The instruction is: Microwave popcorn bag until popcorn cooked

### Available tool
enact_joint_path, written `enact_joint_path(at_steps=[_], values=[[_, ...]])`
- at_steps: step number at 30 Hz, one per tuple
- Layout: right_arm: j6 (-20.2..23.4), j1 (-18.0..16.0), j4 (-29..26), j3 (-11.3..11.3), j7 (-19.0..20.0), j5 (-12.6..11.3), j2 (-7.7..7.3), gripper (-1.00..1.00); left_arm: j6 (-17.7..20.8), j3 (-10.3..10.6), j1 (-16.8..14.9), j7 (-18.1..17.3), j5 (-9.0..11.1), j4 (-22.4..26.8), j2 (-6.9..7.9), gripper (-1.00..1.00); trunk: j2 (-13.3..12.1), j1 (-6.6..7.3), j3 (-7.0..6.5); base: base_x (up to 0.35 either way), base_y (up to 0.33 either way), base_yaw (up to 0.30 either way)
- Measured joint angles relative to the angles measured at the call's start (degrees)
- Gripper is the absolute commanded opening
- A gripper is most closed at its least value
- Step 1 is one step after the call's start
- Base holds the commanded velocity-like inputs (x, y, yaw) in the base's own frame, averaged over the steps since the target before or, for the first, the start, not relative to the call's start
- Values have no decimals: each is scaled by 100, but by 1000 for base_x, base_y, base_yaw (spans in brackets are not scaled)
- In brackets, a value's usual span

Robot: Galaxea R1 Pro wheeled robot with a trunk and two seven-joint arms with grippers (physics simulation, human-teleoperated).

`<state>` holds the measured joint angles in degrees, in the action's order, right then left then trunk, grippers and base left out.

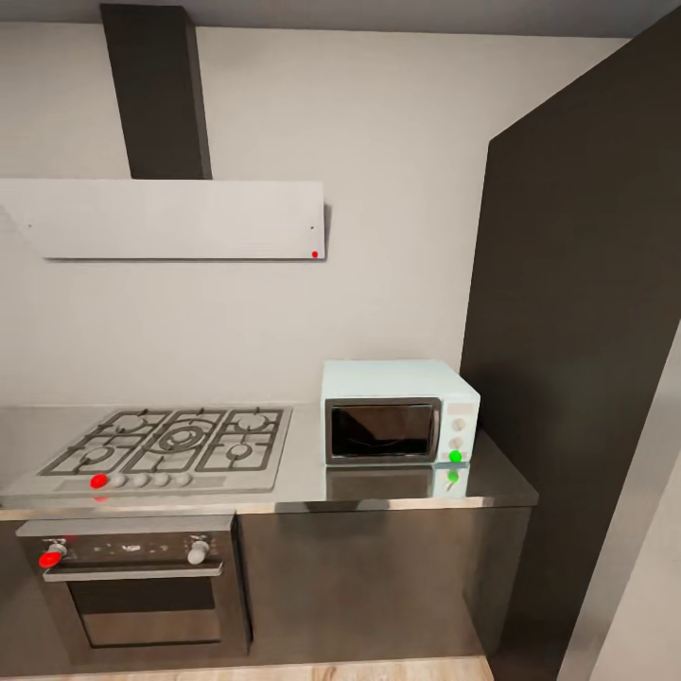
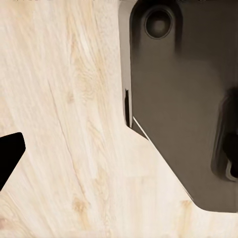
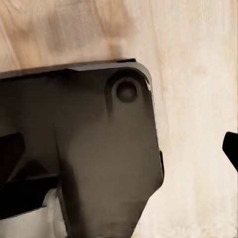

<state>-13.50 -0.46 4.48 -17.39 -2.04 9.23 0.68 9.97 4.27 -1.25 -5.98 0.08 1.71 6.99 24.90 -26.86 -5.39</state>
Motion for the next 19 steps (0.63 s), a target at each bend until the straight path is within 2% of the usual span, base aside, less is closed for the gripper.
enact_joint_path(at_steps=[3,5,9,13,16,19], values=[[0,400,8,-7,-84,-4,71,100,0,5,-1,-5,0,1,-30,100,1,0,1,0,0,0],[-2,459,2,-12,-94,-6,73,100,0,6,-1,-5,1,1,-86,100,0,-1,0,0,0,0],[-58,484,-25,-48,-92,-9,73,100,-1,6,-1,-6,0,1,-139,100,0,-1,0,0,0,0],[-81,488,-417,-60,-94,-16,64,100,-8,6,-1,-6,0,4,-147,100,1,-1,-1,0,0,0],[-88,486,-476,-63,-95,-16,62,100,-7,2,-1,-6,0,8,-162,100,1,-1,-1,0,0,0],[-90,485,-487,-60,-96,-16,62,100,-2,-2,-1,-10,1,9,-297,100,1,-1,-1,0,0,0]])
